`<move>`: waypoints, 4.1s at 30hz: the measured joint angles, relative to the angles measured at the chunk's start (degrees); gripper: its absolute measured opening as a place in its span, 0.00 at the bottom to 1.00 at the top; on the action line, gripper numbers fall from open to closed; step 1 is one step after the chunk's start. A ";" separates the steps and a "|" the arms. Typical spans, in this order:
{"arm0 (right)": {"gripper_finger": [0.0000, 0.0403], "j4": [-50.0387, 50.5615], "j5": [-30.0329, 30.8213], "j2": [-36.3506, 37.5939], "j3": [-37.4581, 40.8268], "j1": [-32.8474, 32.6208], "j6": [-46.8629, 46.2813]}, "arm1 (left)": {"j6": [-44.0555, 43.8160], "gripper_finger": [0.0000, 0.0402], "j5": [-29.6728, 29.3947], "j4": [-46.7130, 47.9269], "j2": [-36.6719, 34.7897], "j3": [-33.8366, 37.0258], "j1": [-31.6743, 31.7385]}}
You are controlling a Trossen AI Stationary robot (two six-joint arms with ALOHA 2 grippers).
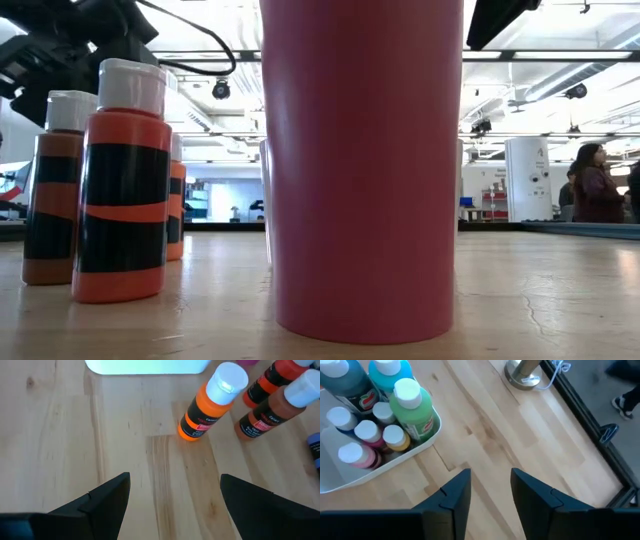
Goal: Pick & Place Paint Supplies
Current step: Put the orange paint bottle into the white bin
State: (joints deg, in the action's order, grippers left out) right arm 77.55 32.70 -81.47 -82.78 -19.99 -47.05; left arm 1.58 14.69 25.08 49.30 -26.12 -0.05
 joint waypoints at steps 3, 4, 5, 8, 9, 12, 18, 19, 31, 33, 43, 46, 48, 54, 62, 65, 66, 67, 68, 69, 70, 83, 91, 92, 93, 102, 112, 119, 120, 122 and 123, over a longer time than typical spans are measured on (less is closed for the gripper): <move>0.36 -0.03 0.53 0.00 0.00 0.02 0.53 | 0.27 0.78 -0.01 -0.50 0.98 0.17 0.00; 0.37 -0.17 0.55 0.00 0.00 0.02 0.53 | 0.18 0.78 0.01 -0.70 1.33 0.16 0.00; 0.37 -0.32 0.54 0.00 0.00 0.04 0.53 | 0.06 0.78 0.02 -0.66 1.68 0.17 0.00; 0.39 -0.51 0.54 0.00 0.00 0.04 0.54 | 0.04 0.78 0.01 -0.65 2.56 0.18 0.00; 0.39 -0.59 0.58 0.00 0.00 0.04 0.59 | 0.04 0.78 0.02 -0.67 2.75 0.16 0.00; 0.41 -1.73 0.75 0.00 0.00 0.04 0.66 | 0.09 0.78 0.03 -0.98 3.22 0.18 0.04; 0.44 -7.27 0.91 0.00 0.00 0.15 2.77 | 0.59 0.78 0.03 -1.55 3.77 0.17 0.04; 0.44 -7.65 0.90 0.00 0.00 0.15 2.95 | 1.21 0.78 0.03 -1.55 3.76 0.18 0.02; 0.51 -7.55 -0.92 0.00 0.00 0.15 0.67 | 0.90 0.78 2.32 -1.55 3.76 0.16 0.00; 0.52 -7.55 -1.25 0.00 0.00 0.15 0.51 | 0.90 0.78 2.32 -1.55 3.76 0.16 -0.02; 0.56 -7.48 -1.82 0.00 0.00 0.15 0.32 | 2.71 0.78 2.26 -1.84 3.76 0.16 -2.29; 0.57 -7.48 -1.81 0.00 0.00 0.15 0.36 | 2.61 0.78 2.22 -3.93 3.83 0.16 -3.26; 0.58 -7.48 -1.76 0.00 0.00 0.13 0.38 | 2.51 0.78 2.19 -6.82 4.42 0.18 -4.11; 0.61 -7.41 -1.65 0.02 0.00 0.11 0.49 | 2.48 0.78 1.82 -11.93 8.67 0.19 -7.06; 0.64 -7.31 -1.63 0.02 0.00 0.15 0.51 | 2.53 0.78 0.36 -17.79 15.74 0.23 -9.27; 0.63 -7.26 -1.59 0.04 0.00 0.15 0.53 | 2.54 0.78 0.31 -20.27 18.13 0.23 -9.80; 0.63 -7.23 -1.59 0.04 0.00 0.15 0.57 | 2.57 0.78 0.31 -21.08 18.99 0.23 -9.97; 0.62 -7.22 -1.56 0.04 0.00 0.15 0.67 | 2.57 0.78 0.30 -21.81 19.78 0.23 -10.16; 0.61 -7.18 -1.54 0.04 0.00 0.15 0.73 | 2.61 0.78 0.31 -22.51 20.55 0.23 -10.35; 0.61 -7.13 -1.48 0.04 0.00 0.15 0.73 | 2.71 0.78 0.33 -23.38 21.24 0.23 -10.58; 0.60 -7.06 -1.46 0.04 0.00 0.15 0.73 | 2.81 0.78 0.31 -24.23 21.95 0.23 -10.78; 0.60 -5.71 -1.21 0.04 0.00 0.11 0.73 | 4.66 0.78 -1.27 -33.55 26.94 0.23 -11.74; 0.64 -5.69 -1.15 0.05 0.00 0.13 0.73 | 5.37 0.78 -3.33 -37.22 28.04 0.27 -11.74; 0.64 -5.71 -1.15 0.04 0.00 0.13 0.75 | 5.35 0.78 -3.61 -37.74 28.04 0.27 -11.76; 0.64 -5.71 -1.13 0.04 0.00 0.13 0.75 | 5.26 0.78 -3.83 -38.26 28.04 0.27 -11.76; 0.56 -5.69 -1.00 0.07 0.00 0.16 0.96 | 3.50 0.67 -4.10 -38.23 28.06 1.18 -11.74; 0.55 -5.69 -1.02 0.07 0.00 0.15 1.06 | 1.42 0.61 -4.10 -41.53 28.06 2.15 -11.74; 0.60 -5.71 -1.02 0.07 0.00 0.15 1.01 | 1.10 0.61 -3.84 -42.43 30.31 2.17 -12.00; 0.60 -5.71 -1.02 0.07 0.00 0.15 1.01 | 1.09 0.61 -3.82 -43.01 31.05 2.17 -12.15; 0.61 -5.71 -1.04 0.07 0.00 0.15 0.99 | 1.01 0.61 -3.78 -44.27 32.54 2.19 -12.37; 0.62 -5.71 -1.02 0.07 0.00 0.15 0.99 | 0.96 0.61 -3.78 -44.86 33.14 2.19 -12.45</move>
State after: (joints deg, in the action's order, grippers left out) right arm 71.83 31.68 -81.41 -82.78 -19.84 -46.06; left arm 2.55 10.91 -19.78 82.44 -23.92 -12.51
